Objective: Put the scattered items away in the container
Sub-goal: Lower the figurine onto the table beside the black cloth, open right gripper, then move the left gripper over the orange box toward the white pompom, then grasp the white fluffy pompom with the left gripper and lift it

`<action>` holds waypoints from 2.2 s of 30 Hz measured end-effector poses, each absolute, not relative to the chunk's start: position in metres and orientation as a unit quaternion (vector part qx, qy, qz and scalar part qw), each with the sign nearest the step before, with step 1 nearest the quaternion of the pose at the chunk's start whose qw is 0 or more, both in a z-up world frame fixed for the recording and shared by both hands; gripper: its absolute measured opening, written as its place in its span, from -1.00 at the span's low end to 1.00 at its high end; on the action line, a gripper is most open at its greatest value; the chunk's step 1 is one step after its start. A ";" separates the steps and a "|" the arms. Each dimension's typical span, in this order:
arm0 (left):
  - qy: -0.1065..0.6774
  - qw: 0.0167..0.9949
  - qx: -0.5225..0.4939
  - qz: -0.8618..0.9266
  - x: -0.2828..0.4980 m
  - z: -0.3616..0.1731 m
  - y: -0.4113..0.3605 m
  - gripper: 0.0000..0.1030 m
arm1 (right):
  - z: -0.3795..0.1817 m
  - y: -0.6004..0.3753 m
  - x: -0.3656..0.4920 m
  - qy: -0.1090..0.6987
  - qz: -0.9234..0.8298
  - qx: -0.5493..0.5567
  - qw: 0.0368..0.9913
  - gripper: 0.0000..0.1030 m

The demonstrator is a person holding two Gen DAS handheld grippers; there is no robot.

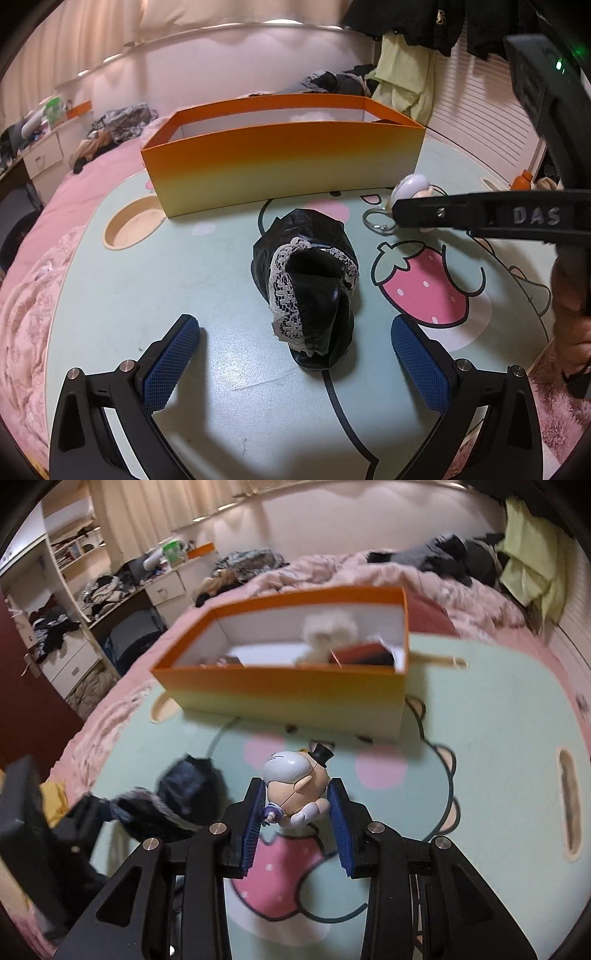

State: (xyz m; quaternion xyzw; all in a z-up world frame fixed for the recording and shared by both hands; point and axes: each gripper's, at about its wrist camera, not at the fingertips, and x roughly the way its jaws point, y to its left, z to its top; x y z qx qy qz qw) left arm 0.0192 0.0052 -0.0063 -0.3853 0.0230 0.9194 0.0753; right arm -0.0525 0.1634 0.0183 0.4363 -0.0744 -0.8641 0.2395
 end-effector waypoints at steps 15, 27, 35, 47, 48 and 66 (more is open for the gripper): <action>0.024 0.076 -0.385 0.919 0.019 -0.006 0.005 1.00 | 0.026 0.185 -0.002 -0.048 -0.915 0.359 0.176 0.60; 0.023 0.071 -0.386 0.920 0.020 -0.006 0.003 1.00 | -0.007 0.187 -0.002 0.002 -0.913 0.398 0.088 0.99; -0.008 0.076 -0.374 0.924 0.017 0.014 -0.009 1.00 | -0.008 0.190 0.000 -0.001 -0.914 0.395 0.091 0.99; -0.079 0.107 -0.414 0.901 -0.088 0.100 0.007 1.00 | -0.006 0.189 0.002 0.001 -0.914 0.394 0.095 0.99; -0.077 0.110 -0.423 0.896 -0.102 0.102 0.011 1.00 | -0.006 0.188 0.002 0.001 -0.914 0.394 0.095 0.99; -0.073 0.045 -0.537 0.839 -0.226 0.048 0.052 0.35 | -0.004 0.190 0.000 0.000 -0.916 0.389 0.102 0.99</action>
